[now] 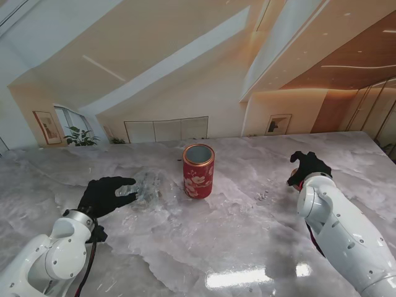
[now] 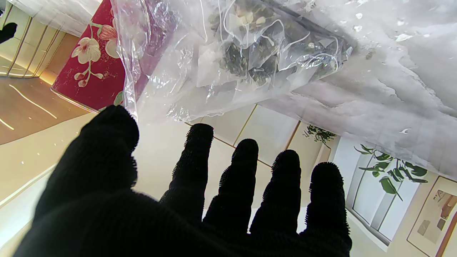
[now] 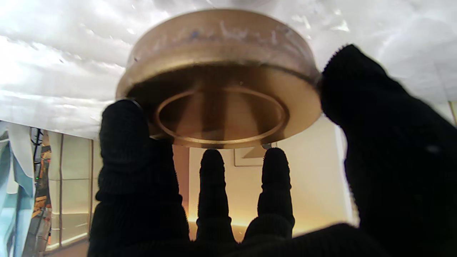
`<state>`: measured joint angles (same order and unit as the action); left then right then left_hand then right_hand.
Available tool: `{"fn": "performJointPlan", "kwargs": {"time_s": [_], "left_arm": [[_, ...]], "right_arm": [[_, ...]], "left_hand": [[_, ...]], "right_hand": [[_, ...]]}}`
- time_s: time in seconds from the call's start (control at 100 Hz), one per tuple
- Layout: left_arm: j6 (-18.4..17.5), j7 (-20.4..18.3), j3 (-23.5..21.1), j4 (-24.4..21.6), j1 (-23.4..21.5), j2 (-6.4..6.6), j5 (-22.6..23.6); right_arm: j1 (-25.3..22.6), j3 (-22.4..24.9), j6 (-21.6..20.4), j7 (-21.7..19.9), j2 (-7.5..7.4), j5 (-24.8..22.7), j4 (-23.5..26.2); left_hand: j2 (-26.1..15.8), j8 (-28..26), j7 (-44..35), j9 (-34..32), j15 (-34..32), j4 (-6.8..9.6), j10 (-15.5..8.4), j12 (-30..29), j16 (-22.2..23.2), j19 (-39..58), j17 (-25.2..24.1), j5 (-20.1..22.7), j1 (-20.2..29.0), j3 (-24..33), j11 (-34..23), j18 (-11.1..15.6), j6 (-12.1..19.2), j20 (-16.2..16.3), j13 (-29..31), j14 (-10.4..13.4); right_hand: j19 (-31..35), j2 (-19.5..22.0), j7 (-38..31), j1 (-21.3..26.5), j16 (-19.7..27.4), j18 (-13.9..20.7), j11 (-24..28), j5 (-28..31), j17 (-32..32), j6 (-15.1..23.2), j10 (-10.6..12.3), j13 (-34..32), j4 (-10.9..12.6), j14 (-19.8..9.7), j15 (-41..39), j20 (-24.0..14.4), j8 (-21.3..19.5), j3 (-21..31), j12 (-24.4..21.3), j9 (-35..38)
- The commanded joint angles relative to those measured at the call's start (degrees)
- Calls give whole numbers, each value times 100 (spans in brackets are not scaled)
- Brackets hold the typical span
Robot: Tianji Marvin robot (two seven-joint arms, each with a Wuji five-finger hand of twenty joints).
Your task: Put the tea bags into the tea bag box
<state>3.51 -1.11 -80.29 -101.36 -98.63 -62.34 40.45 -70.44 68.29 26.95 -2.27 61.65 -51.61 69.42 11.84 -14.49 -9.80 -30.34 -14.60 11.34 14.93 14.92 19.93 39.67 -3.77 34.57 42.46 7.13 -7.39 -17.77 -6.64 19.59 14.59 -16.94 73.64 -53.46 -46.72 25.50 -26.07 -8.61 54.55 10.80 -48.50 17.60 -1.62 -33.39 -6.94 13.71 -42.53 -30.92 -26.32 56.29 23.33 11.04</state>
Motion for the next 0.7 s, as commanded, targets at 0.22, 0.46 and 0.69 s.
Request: {"fn": "performJointPlan", "kwargs": {"time_s": [0.22,0.46,0.69], "left_arm": [[-91,7,18,-2,-47,-47,-62],[-108,78,-10,-38,-136,-60,-74],[-141,154,-58,-72,-217,-72,-64]], "right_arm": [[-87,173,-384,-551,-68,-157,911],[45,90,-687,-976,-88,-77,1460],[473,-291,-906,-1210,-73,155,1667]], "left_hand": [[-176,-24,-25,106,-3,-135,-76,-35,22,92,-70,45,125,7,-7,-18,108,57,-145,-57],[-174,-24,-23,109,-1,-136,-88,-37,22,89,-67,46,127,1,-1,-24,116,55,-144,-57],[-174,-26,-26,93,0,-134,-68,-37,22,90,-62,57,135,1,2,-25,113,56,-143,-66]], "right_hand": [[155,384,-67,1371,-445,-78,194,195,-10,-1,-84,-595,631,-1065,-1194,-177,60,1178,106,-204],[143,408,-57,1387,-441,-115,280,305,14,-55,-106,-600,641,-1061,-1189,-188,68,1166,134,-207],[128,420,-23,1385,-440,-132,346,367,29,-68,-116,-600,646,-1061,-1189,-196,73,1160,153,-215]]}}
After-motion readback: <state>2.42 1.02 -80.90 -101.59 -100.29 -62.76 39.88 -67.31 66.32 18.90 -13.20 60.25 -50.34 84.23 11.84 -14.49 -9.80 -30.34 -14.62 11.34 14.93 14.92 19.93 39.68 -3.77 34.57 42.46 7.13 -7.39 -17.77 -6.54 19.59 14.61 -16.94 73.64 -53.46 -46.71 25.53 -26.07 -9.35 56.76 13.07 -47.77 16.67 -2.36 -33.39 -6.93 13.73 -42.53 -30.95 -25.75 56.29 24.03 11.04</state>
